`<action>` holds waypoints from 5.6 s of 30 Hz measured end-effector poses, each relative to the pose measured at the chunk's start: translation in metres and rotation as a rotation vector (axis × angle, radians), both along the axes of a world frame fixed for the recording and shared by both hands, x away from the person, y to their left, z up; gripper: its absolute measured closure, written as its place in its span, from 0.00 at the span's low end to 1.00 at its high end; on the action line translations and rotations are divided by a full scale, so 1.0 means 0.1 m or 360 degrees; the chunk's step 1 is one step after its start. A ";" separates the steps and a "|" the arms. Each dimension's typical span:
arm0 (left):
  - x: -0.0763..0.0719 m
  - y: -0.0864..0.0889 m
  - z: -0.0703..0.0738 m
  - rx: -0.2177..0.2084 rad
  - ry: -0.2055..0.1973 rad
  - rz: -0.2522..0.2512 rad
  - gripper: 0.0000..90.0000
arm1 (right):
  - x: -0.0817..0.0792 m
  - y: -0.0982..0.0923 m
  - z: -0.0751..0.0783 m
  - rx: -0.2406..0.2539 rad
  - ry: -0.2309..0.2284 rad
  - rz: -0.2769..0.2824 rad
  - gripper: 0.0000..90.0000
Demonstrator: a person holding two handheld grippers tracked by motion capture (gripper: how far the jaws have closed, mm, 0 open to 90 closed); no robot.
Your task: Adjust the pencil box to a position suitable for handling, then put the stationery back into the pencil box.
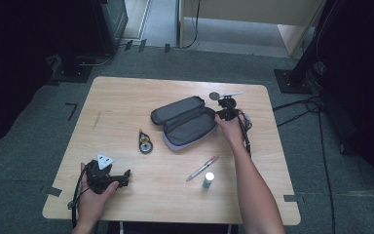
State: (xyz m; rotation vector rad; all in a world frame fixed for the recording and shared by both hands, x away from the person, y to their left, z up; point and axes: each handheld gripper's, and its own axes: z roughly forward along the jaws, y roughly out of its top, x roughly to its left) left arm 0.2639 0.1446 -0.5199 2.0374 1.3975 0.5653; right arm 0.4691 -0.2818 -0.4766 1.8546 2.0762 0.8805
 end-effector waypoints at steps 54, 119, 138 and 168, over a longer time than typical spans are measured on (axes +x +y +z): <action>0.00 0.00 0.00 -0.0002 0.0001 -0.0006 0.00 | -1.24 -0.13 -0.13 0.0237 -0.0203 -0.0464 0.89; 0.00 0.00 0.00 0.0000 0.0000 -0.0007 0.00 | -2.57 0.07 0.66 0.0213 -0.0648 0.0354 0.32; 0.00 0.00 0.00 -0.0001 0.0000 -0.0006 0.00 | -2.75 0.16 0.37 0.0258 -0.0584 0.0479 0.49; 0.00 0.00 0.00 -0.0001 0.0000 -0.0006 0.00 | -2.82 0.28 0.01 0.0114 -0.0586 0.0474 0.63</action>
